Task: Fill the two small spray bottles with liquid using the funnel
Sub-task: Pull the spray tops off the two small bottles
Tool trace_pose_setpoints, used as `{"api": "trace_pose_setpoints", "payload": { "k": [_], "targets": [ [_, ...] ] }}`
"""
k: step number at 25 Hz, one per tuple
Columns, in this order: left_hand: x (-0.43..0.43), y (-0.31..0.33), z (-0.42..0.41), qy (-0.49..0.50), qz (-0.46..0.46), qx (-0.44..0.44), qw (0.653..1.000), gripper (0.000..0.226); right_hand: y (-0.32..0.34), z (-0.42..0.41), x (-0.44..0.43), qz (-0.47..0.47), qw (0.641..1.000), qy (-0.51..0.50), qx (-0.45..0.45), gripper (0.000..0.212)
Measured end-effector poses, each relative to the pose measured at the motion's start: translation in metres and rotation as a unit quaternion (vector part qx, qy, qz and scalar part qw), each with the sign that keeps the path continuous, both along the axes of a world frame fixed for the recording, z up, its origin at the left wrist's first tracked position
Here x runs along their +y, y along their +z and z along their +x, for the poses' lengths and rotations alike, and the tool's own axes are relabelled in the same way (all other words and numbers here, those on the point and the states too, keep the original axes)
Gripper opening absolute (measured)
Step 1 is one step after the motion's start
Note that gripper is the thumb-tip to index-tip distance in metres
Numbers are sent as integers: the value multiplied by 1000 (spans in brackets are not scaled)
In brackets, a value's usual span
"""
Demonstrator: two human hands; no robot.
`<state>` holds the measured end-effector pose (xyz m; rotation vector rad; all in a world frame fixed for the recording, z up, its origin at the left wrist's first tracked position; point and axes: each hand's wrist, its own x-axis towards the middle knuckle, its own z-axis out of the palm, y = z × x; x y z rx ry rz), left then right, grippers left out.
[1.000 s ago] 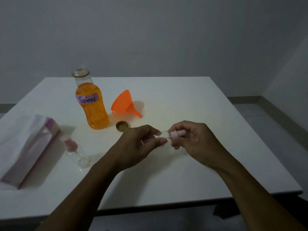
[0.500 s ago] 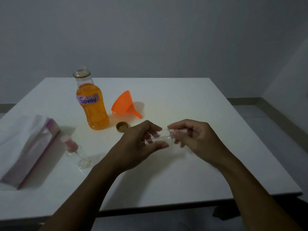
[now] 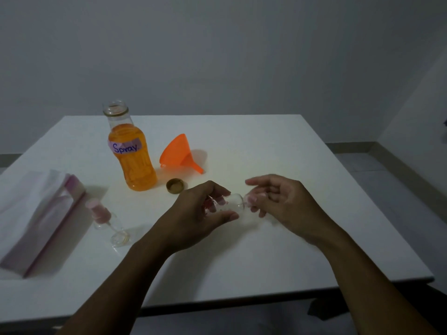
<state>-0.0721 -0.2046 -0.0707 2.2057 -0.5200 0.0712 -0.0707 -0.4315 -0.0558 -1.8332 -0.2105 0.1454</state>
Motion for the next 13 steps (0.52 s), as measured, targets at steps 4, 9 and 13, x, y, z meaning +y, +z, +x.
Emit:
{"api": "trace_pose_setpoints", "payload": {
  "k": [4, 9, 13],
  "targets": [
    [-1, -1, 3, 7, -8, 0, 1000, 39, 3, -2, -4, -5, 1000, 9, -5, 66],
    [-6, -3, 1, -8, -11, 5, 1000, 45, -1, 1, -1, -72, 996, -34, 33, 40],
    [-2, -6, 6, 8, -36, 13, 999, 43, -1, -1, -13, -41, 996, -24, -72, 20]
  ]
}}
